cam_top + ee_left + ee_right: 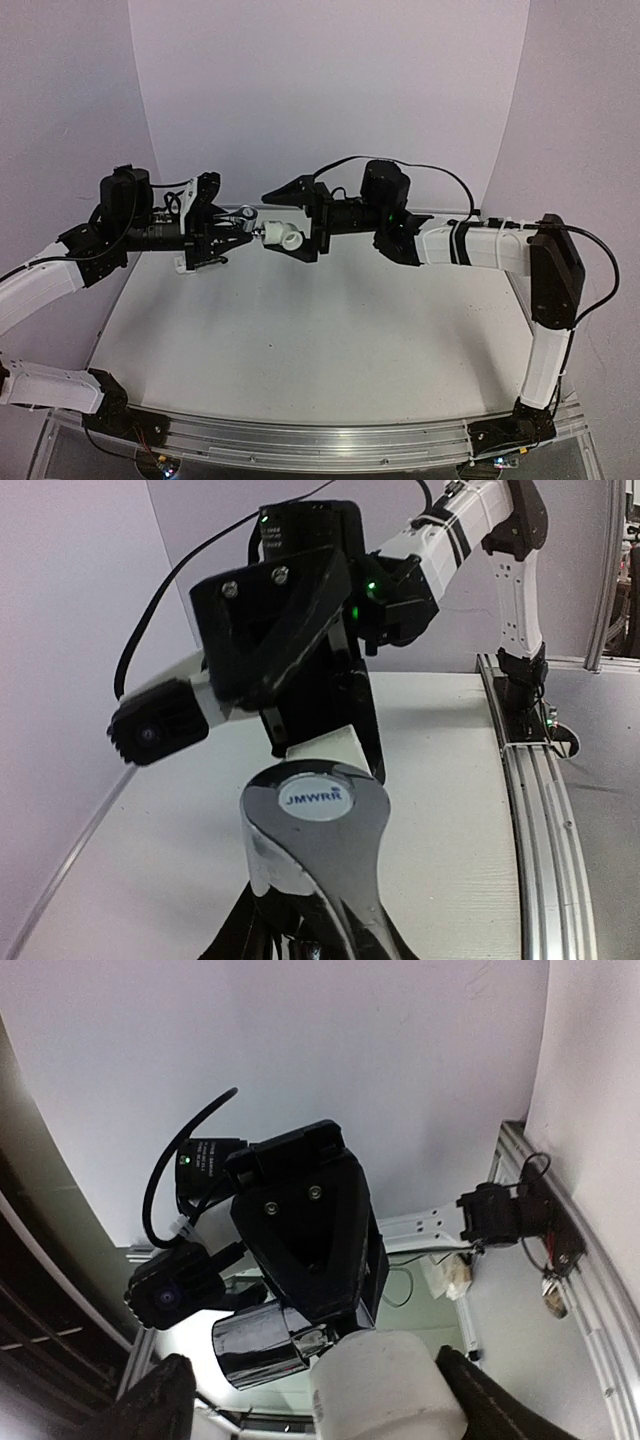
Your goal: Install the water faucets
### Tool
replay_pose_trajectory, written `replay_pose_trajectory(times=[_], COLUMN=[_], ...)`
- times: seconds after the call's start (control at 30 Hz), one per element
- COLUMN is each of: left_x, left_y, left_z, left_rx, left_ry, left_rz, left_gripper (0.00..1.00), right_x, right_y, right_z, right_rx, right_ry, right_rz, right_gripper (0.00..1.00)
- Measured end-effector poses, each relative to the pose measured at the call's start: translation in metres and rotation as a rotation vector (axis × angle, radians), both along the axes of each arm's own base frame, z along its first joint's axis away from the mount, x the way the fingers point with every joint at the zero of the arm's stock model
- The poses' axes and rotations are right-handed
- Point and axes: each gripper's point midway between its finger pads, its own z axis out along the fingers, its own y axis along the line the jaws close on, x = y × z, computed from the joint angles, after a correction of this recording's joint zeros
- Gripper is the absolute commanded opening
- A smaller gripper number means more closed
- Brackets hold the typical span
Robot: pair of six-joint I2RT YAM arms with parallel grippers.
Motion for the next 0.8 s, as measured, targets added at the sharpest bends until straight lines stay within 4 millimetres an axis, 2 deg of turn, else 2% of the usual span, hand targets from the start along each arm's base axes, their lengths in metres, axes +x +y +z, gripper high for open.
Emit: replay_pose_trajectory(times=[0.1,0.3,0.43,0.57,0.7,0.8], left_x=[0.005,0.019,0.030,0.046,0.057,0.062], left_y=[-0.001,-0.006,-0.013,-0.018,-0.021,-0.025], left_z=[-0.008,-0.001,-0.001,-0.002,0.003,0.005], left_rx=[-0.027,-0.130,-0.182,-0.242,-0.309,-0.343], left_ry=[0.104,0.283,0.442,0.655,0.863,1.018], left_rz=[0.029,0.080,0.108,0.161,0.186,0.181], left_gripper=[0.00,0.00,0.00,0.00,0.00,0.00], right_x=[0.008,0.052,0.068,0.065,0.032,0.011], right_y=[-0.019,-0.079,-0.104,-0.115,-0.127,-0.128], right_z=[-0.010,-0.007,-0.021,-0.032,-0.012,0.002], right_rx=[-0.021,-0.028,-0.090,-0.183,-0.161,-0.113], right_ry=[-0.041,-0.180,-0.338,-0.703,-1.344,-1.766], right_rz=[-0.083,-0.292,-0.377,-0.394,-0.354,-0.322], right_gripper=[0.98,0.98,0.98,0.98,0.98,0.98])
